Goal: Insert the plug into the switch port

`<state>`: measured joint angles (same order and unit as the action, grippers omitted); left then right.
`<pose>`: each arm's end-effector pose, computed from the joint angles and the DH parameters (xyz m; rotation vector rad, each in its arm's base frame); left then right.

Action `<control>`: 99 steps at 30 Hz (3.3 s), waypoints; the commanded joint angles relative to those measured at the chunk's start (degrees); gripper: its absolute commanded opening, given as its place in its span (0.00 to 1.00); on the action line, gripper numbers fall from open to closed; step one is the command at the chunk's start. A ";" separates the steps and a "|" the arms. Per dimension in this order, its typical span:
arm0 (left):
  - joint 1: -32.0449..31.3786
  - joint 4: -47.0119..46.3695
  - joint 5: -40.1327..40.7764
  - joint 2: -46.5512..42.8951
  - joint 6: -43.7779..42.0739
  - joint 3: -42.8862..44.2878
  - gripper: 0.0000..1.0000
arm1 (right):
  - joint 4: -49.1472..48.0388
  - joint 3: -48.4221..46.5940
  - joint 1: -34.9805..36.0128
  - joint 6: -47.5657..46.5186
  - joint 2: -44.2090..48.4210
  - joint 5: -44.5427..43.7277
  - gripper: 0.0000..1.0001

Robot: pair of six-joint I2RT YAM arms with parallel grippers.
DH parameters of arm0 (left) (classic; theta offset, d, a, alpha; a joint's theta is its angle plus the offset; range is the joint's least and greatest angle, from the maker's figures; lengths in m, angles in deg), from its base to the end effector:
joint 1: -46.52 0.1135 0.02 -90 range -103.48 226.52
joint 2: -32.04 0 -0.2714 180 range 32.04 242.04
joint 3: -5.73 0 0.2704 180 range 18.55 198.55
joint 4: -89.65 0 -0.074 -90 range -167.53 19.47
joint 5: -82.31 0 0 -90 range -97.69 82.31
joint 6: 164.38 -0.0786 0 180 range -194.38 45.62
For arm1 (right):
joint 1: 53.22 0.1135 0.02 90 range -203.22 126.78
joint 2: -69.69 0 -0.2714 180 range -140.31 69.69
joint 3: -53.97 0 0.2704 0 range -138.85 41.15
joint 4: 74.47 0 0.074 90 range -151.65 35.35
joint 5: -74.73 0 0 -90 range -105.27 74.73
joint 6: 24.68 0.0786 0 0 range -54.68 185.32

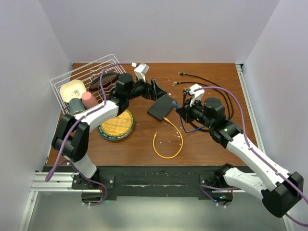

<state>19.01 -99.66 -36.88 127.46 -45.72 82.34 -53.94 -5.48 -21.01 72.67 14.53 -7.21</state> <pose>0.3745 -0.2383 0.2730 0.3823 1.8211 -1.1417 0.2313 0.1588 0.3140 -0.5052 1.8273 0.6062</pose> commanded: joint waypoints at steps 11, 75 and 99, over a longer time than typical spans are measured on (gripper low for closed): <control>0.26 15.36 21.54 4.68 -11.09 8.53 1.00 | -1.11 -1.27 0.05 2.22 -6.54 -6.91 0.00; 1.49 3.41 -11.68 33.17 -5.64 22.08 0.88 | 15.14 -17.79 2.16 -3.84 -45.12 -12.45 0.00; 2.11 8.24 -10.62 33.96 -9.07 20.50 0.73 | 11.46 -15.77 3.21 -3.66 -42.31 -12.72 0.00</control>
<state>20.65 -90.72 -46.52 161.38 -54.02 102.99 -40.57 -20.98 -18.50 69.61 -29.81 -20.26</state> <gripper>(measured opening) 0.739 0.048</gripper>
